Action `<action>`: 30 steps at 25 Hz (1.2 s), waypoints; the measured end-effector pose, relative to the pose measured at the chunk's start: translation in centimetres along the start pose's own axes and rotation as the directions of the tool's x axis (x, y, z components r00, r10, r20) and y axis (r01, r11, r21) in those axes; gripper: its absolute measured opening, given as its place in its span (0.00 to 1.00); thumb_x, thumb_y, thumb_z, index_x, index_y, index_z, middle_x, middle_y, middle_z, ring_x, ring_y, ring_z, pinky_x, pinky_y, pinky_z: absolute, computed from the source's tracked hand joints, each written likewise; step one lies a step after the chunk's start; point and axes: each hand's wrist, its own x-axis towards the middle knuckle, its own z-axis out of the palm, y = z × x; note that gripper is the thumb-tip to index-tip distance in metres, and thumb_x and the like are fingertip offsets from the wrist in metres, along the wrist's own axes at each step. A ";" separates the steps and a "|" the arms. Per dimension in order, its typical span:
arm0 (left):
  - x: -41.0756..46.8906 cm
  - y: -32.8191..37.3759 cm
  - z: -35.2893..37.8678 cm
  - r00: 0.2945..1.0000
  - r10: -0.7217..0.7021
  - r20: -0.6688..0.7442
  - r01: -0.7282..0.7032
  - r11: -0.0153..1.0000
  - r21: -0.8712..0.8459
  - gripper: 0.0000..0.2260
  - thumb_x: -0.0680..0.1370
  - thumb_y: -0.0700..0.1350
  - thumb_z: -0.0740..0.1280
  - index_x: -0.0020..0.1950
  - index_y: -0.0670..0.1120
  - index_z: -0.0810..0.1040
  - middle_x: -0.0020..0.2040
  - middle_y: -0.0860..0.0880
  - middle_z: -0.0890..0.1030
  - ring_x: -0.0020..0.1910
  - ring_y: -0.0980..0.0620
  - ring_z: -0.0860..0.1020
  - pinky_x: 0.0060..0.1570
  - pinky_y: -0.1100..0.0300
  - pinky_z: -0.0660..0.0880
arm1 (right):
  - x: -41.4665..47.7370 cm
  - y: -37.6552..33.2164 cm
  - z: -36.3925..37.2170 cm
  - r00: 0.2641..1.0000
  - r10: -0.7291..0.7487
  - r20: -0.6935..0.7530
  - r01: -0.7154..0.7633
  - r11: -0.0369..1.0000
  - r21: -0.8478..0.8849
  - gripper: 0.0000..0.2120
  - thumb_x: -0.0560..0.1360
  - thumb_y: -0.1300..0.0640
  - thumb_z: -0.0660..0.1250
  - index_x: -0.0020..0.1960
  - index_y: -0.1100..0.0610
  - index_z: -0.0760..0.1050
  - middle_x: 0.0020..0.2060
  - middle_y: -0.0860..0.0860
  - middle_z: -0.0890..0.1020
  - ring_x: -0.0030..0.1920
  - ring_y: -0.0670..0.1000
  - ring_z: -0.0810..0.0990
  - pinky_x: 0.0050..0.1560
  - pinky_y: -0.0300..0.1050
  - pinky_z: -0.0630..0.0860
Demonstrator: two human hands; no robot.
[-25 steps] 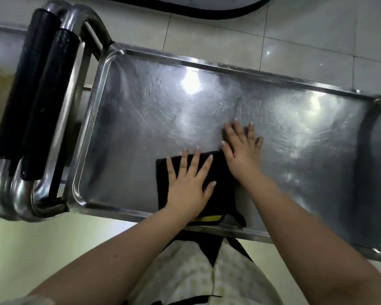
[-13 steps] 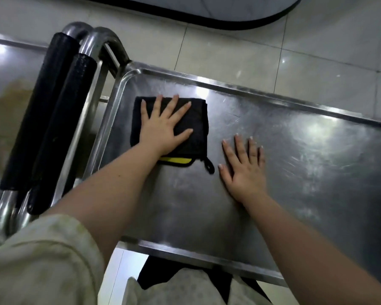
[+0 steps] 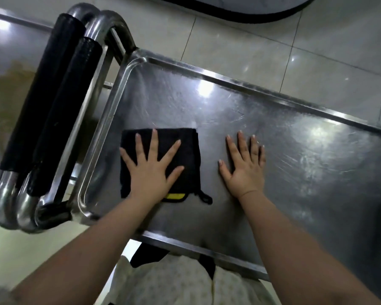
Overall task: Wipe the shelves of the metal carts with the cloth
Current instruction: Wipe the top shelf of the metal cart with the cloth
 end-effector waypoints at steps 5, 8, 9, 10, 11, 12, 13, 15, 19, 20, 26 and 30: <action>-9.5 -2.0 2.5 0.993 -0.110 0.045 0.111 0.994 -0.014 0.30 0.76 0.71 0.49 0.77 0.66 0.51 0.80 0.40 0.44 0.77 0.34 0.41 0.67 0.25 0.44 | -0.1 -0.1 -0.1 1.000 -0.027 -0.009 0.027 1.000 0.013 0.32 0.77 0.36 0.49 0.79 0.44 0.51 0.79 0.49 0.51 0.78 0.59 0.46 0.76 0.58 0.42; -6.0 -2.1 1.8 0.994 -0.111 -0.018 0.111 0.994 -0.001 0.30 0.75 0.71 0.50 0.77 0.67 0.50 0.80 0.40 0.45 0.77 0.33 0.42 0.67 0.26 0.42 | -0.3 -0.3 -0.1 1.000 -0.020 -0.019 0.020 1.000 -0.004 0.32 0.77 0.37 0.49 0.79 0.45 0.53 0.79 0.51 0.53 0.78 0.60 0.47 0.76 0.57 0.41; -4.0 -2.3 1.2 0.995 -0.098 -0.031 0.098 0.995 0.005 0.30 0.75 0.71 0.50 0.76 0.68 0.49 0.80 0.40 0.44 0.77 0.34 0.41 0.67 0.26 0.41 | -0.4 -0.5 0.0 1.000 -0.015 -0.021 0.015 1.000 -0.011 0.32 0.77 0.37 0.48 0.79 0.45 0.53 0.79 0.50 0.53 0.78 0.60 0.47 0.76 0.57 0.40; -1.6 -2.6 0.6 0.996 -0.084 -0.027 0.085 0.996 0.010 0.30 0.75 0.72 0.49 0.76 0.69 0.47 0.80 0.41 0.42 0.77 0.34 0.40 0.68 0.26 0.40 | -0.5 -0.6 0.0 1.000 -0.009 -0.018 0.009 1.000 -0.015 0.32 0.77 0.37 0.48 0.79 0.45 0.53 0.79 0.50 0.53 0.78 0.60 0.47 0.76 0.56 0.40; 1.2 -3.0 -0.3 0.997 -0.076 -0.015 0.076 0.997 0.015 0.30 0.75 0.72 0.48 0.76 0.70 0.45 0.80 0.42 0.41 0.77 0.35 0.38 0.68 0.27 0.40 | -0.5 -0.6 -0.1 1.000 -0.006 -0.014 0.006 1.000 -0.016 0.32 0.77 0.37 0.48 0.79 0.45 0.53 0.79 0.50 0.53 0.78 0.60 0.47 0.76 0.55 0.39; 4.2 -3.4 -1.2 0.997 -0.076 -0.009 0.076 0.997 0.018 0.30 0.75 0.72 0.47 0.75 0.70 0.44 0.80 0.42 0.39 0.77 0.36 0.37 0.69 0.28 0.39 | -0.5 -0.7 -0.2 1.000 -0.005 -0.010 0.005 1.000 -0.018 0.32 0.77 0.37 0.48 0.79 0.45 0.53 0.79 0.50 0.53 0.78 0.60 0.46 0.76 0.55 0.38; 7.2 -3.9 -2.3 0.997 -0.073 -0.008 0.073 0.997 0.027 0.30 0.75 0.73 0.46 0.75 0.71 0.43 0.80 0.43 0.39 0.77 0.37 0.37 0.69 0.29 0.38 | -0.5 -0.7 -0.2 1.000 -0.006 -0.005 0.005 1.000 -0.024 0.32 0.77 0.37 0.47 0.79 0.44 0.52 0.79 0.50 0.52 0.78 0.59 0.45 0.76 0.55 0.37; 11.7 -4.5 -4.0 0.999 -0.034 0.007 0.034 0.997 0.063 0.30 0.75 0.73 0.44 0.75 0.70 0.43 0.80 0.43 0.39 0.77 0.38 0.37 0.70 0.31 0.39 | -0.4 -0.5 -0.2 1.000 0.005 0.013 -0.005 1.000 -0.031 0.32 0.77 0.36 0.47 0.79 0.43 0.50 0.79 0.48 0.50 0.78 0.57 0.43 0.75 0.54 0.36; 11.3 -5.2 -3.6 0.999 0.008 -0.033 -0.006 0.998 0.066 0.29 0.76 0.71 0.43 0.77 0.68 0.45 0.80 0.43 0.41 0.78 0.39 0.39 0.71 0.32 0.40 | -0.4 -0.4 -0.2 0.999 0.027 0.022 -0.026 0.999 -0.044 0.32 0.76 0.34 0.46 0.78 0.40 0.49 0.79 0.46 0.49 0.78 0.55 0.42 0.76 0.54 0.37; 9.2 -5.4 -3.1 0.999 -0.005 -0.040 0.007 0.999 0.048 0.29 0.77 0.71 0.43 0.77 0.67 0.45 0.80 0.43 0.41 0.78 0.39 0.40 0.71 0.32 0.40 | -0.5 -0.4 -0.2 0.999 0.025 0.032 -0.023 0.999 -0.045 0.32 0.76 0.34 0.46 0.78 0.40 0.48 0.79 0.46 0.48 0.78 0.55 0.42 0.76 0.54 0.37; -9.5 -9.0 1.2 0.999 -0.001 0.051 -0.002 0.999 0.045 0.31 0.76 0.72 0.43 0.77 0.66 0.43 0.79 0.42 0.38 0.77 0.38 0.37 0.69 0.29 0.43 | -0.4 -0.8 -0.8 0.997 0.033 0.067 -0.031 0.999 -0.044 0.33 0.74 0.33 0.43 0.78 0.40 0.47 0.79 0.46 0.47 0.78 0.56 0.42 0.76 0.56 0.38; -11.8 -7.9 2.0 0.990 -0.104 0.099 0.102 0.994 0.023 0.32 0.74 0.73 0.38 0.76 0.67 0.37 0.79 0.41 0.38 0.76 0.37 0.36 0.69 0.29 0.39 | -0.6 -0.5 -1.3 0.996 0.014 0.087 -0.014 1.000 0.004 0.31 0.77 0.36 0.50 0.78 0.40 0.49 0.79 0.45 0.48 0.78 0.56 0.42 0.76 0.56 0.38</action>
